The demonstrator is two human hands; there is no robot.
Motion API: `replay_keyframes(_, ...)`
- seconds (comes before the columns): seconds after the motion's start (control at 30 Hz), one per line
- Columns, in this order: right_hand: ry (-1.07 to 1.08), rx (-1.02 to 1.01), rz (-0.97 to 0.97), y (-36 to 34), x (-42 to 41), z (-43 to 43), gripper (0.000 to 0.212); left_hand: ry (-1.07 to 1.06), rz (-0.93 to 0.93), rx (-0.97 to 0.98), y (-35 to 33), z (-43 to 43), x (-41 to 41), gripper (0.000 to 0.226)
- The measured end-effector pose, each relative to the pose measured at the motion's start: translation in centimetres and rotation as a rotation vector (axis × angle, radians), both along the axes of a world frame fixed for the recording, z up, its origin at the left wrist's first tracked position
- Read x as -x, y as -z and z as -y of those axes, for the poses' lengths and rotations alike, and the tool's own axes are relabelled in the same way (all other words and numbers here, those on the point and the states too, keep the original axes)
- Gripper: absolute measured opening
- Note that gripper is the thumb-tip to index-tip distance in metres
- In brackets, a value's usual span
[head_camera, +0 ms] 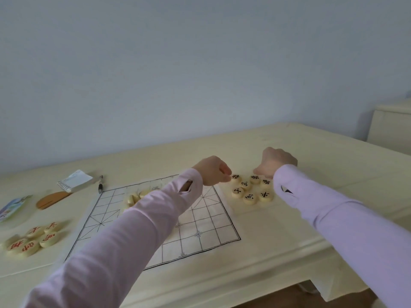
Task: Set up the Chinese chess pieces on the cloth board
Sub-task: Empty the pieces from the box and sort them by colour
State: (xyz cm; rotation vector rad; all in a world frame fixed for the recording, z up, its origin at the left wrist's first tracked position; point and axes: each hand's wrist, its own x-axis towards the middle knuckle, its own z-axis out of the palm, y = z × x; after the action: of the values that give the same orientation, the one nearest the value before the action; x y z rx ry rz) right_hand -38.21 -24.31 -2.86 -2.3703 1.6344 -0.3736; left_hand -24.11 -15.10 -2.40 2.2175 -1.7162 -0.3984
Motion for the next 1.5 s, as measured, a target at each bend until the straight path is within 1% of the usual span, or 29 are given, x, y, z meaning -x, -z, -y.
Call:
replay_keyframes(0.03,-0.019,0.017,0.015,-0.3,-0.7,-0.6,0.024,-0.007,0.017,0.039,-0.6,-0.7,-0.6,0.029)
replay_keyframes(0.1,-0.098,0.003,0.059,-0.8,-2.5,-2.1,0.014,-0.049,0.054,0.110,-1.6,-2.4,-2.3,0.028)
replay_keyframes(0.2,-0.271,-0.062,0.165,-0.9,-5.1,-4.4,0.019,-0.137,0.126,0.169,-2.7,-5.3,-5.1,0.027)
replay_keyframes(0.3,-0.476,-0.233,0.318,-0.7,-7.3,-6.9,0.018,-0.220,0.206,0.176,-3.0,-8.1,-7.9,0.028)
replay_keyframes(0.37,-0.586,-0.349,0.370,-0.6,-8.8,-8.6,0.016,-0.268,0.262,0.148,-3.0,-10.0,-9.5,0.029)
replay_keyframes(0.4,-0.623,-0.363,0.377,-0.6,-9.4,-9.3,0.017,-0.278,0.292,0.114,-2.9,-10.7,-10.1,0.029)
replay_keyframes(0.47,-0.695,-0.304,0.319,-0.6,-11.0,-10.6,0.019,-0.279,0.347,0.015,-2.5,-12.0,-11.3,0.028)
replay_keyframes(0.53,-0.748,-0.165,0.177,-0.8,-12.3,-11.7,0.026,-0.249,0.395,-0.077,-1.7,-12.7,-12.1,0.028)
replay_keyframes(0.6,-0.770,-0.069,0.044,-0.7,-13.6,-12.6,0.032,-0.223,0.421,-0.105,-1.1,-13.0,-12.6,0.028)
replay_keyframes(0.73,-0.785,0.000,-0.138,-0.2,-15.5,-13.2,0.037,-0.163,0.485,-0.122,0.0,-12.5,-12.8,0.033)
replay_keyframes(0.87,-0.791,-0.010,-0.194,0.1,-16.6,-13.0,0.043,-0.134,0.509,-0.164,0.6,-11.2,-13.2,0.035)
replay_keyframes(1.0,-0.768,-0.084,-0.121,0.2,-16.9,-12.3,0.040,-0.104,0.597,-0.225,0.6,-10.0,-13.3,0.038)
replay_keyframes(1.03,-0.763,-0.102,-0.109,0.2,-16.9,-12.1,0.042,-0.107,0.582,-0.225,0.6,-9.9,-13.3,0.035)
replay_keyframes(1.1,-0.758,-0.137,-0.103,0.3,-16.9,-11.8,0.052,-0.140,0.468,-0.201,0.3,-9.9,-13.6,0.028)
replay_keyframes(1.17,-0.757,-0.165,-0.096,0.3,-16.8,-11.6,0.058,-0.163,0.358,-0.139,-0.3,-10.2,-14.1,0.025)
replay_keyframes(1.23,-0.761,-0.174,-0.090,0.4,-16.8,-11.5,0.058,-0.157,0.310,-0.131,-0.6,-10.7,-14.5,0.024)
replay_keyframes(1.37,-0.779,-0.188,-0.084,0.4,-16.8,-11.4,0.055,-0.145,0.221,-0.184,-0.2,-11.3,-15.3,0.024)
replay_keyframes(1.47,-0.795,-0.200,-0.088,0.3,-16.7,-11.4,0.055,-0.119,0.140,-0.159,-0.1,-11.6,-15.2,0.023)
replay_keyframes(1.5,-0.798,-0.198,-0.087,0.3,-16.6,-11.4,0.055,-0.117,0.144,-0.139,-0.2,-11.8,-15.1,0.022)
